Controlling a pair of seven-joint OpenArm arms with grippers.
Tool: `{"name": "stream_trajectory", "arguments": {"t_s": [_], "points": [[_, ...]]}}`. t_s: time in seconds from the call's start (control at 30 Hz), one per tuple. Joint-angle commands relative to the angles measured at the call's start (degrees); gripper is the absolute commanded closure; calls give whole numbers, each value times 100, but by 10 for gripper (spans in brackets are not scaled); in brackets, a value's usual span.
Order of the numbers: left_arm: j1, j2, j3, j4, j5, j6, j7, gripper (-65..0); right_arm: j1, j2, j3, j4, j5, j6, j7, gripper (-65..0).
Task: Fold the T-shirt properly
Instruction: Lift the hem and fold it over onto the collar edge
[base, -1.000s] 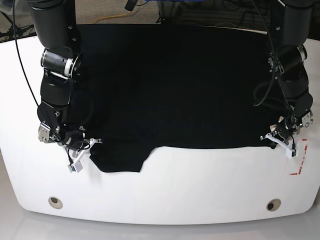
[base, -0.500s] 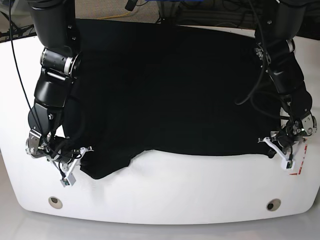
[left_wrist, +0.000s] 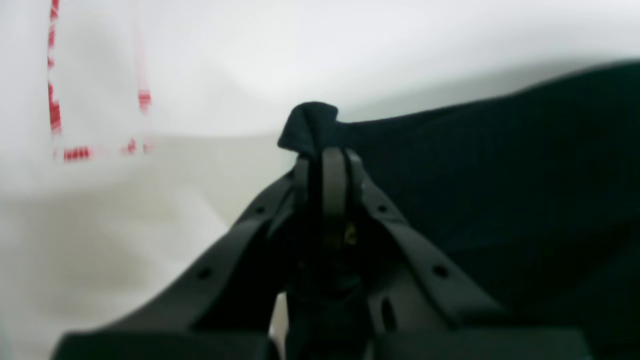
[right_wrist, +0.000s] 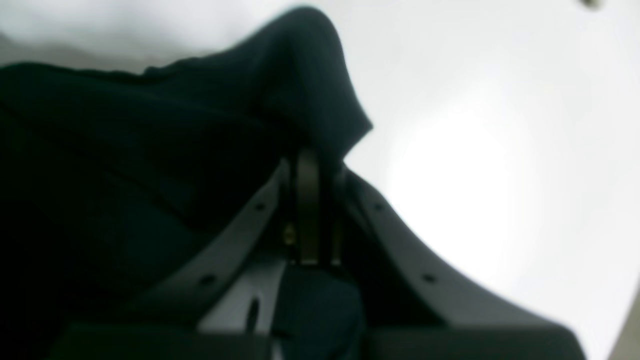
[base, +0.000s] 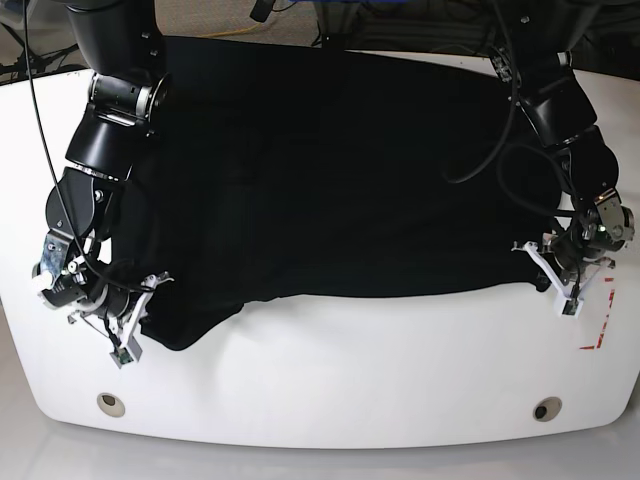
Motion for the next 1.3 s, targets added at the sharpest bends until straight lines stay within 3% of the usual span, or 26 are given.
{"name": "stream_trajectory", "arguments": {"t_s": [0.0,0.4,0.9,1.27], "points": [[-38,-95,-3,323,-40,-61,16,0,-90,87,22,408,4,-7,20,0],[850,-95,-3,1088,-40,-259,77,0,-1637,43,31,2246,109,-7,-217,0],[1870,-130,-3,2231,-40,-259,148,0,-3527,87,1499,2905,2421,-7,-789,0],[2072,-139,-3,2978,-5,-259,1484,0,-4626,51,1868,3107,3643,-7,-806,0]]}}
